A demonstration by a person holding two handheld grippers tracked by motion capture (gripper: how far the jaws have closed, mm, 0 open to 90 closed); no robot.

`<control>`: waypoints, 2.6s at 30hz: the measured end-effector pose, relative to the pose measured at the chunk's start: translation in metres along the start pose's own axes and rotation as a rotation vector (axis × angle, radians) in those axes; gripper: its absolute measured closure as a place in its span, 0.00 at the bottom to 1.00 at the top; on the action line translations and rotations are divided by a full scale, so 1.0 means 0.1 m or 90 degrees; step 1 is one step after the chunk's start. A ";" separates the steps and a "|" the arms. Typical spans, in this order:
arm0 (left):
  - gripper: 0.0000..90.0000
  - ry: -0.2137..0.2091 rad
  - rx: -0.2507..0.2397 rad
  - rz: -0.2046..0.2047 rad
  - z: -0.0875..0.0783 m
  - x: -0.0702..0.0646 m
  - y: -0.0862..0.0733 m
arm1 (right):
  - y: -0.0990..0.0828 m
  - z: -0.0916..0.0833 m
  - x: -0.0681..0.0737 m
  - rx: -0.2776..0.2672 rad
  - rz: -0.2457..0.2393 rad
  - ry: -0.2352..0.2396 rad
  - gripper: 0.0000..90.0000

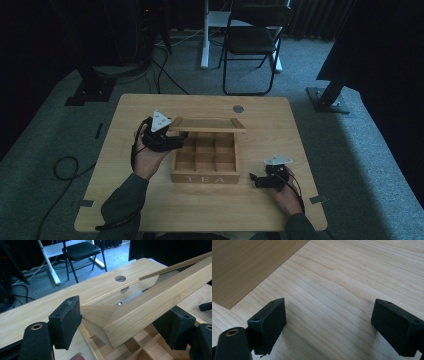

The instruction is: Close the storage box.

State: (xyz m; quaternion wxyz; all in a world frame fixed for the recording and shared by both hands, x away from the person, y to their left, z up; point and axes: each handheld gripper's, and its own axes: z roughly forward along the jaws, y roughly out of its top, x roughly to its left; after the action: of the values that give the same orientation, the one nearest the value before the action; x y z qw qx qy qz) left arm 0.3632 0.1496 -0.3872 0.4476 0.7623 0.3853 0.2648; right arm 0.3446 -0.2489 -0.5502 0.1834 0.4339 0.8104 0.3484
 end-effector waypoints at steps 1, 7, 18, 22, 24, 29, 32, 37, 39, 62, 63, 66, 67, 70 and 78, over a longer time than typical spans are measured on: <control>0.27 0.000 0.001 0.000 0.00 0.00 -0.01 | 0.00 0.00 0.00 0.000 0.000 0.000 0.14; 0.27 0.007 0.008 -0.009 -0.02 -0.04 -0.05 | 0.00 0.00 0.00 0.000 -0.001 0.000 0.14; 0.28 0.015 0.015 -0.034 -0.03 -0.09 -0.13 | 0.00 0.00 0.00 0.001 -0.001 0.000 0.14; 0.28 0.013 0.019 -0.043 -0.03 -0.09 -0.16 | 0.00 0.00 0.00 0.001 -0.001 0.000 0.14; 0.28 0.014 0.023 -0.041 -0.03 -0.10 -0.17 | 0.00 0.00 0.00 0.001 0.000 0.000 0.14; 0.29 0.014 0.028 -0.049 -0.04 -0.11 -0.21 | 0.00 0.00 0.00 0.001 0.000 0.000 0.14; 0.30 0.013 0.029 -0.054 -0.04 -0.11 -0.22 | 0.00 0.00 0.00 0.001 0.000 0.000 0.14; 0.30 0.008 0.029 -0.070 -0.05 -0.12 -0.27 | 0.00 0.00 0.00 0.001 -0.001 0.000 0.14; 0.30 0.009 0.029 -0.071 -0.05 -0.12 -0.29 | 0.00 0.00 0.00 0.000 -0.001 0.000 0.14; 0.32 -0.002 0.036 -0.086 -0.07 -0.16 -0.46 | 0.00 0.00 0.00 0.000 -0.001 0.000 0.14; 0.32 -0.002 0.036 -0.086 -0.07 -0.16 -0.46 | 0.00 0.00 0.00 0.000 -0.001 0.000 0.14; 0.32 -0.003 0.040 -0.084 -0.07 -0.17 -0.49 | 0.00 0.00 0.00 0.001 -0.001 0.000 0.14; 0.32 -0.003 0.041 -0.085 -0.07 -0.17 -0.50 | 0.00 0.00 0.00 0.000 -0.001 0.000 0.14; 0.32 -0.004 0.044 -0.084 -0.07 -0.18 -0.53 | 0.00 0.00 0.00 0.000 -0.001 0.000 0.14; 0.32 -0.008 0.048 -0.091 -0.06 -0.20 -0.59 | 0.00 0.00 0.00 0.000 -0.001 0.000 0.14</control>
State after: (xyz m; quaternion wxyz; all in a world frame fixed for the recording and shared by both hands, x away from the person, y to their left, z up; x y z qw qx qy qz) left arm 0.3271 0.1543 -0.4382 0.4390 0.7505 0.4459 0.2128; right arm 0.3447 -0.2490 -0.5503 0.1839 0.4331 0.8108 0.3482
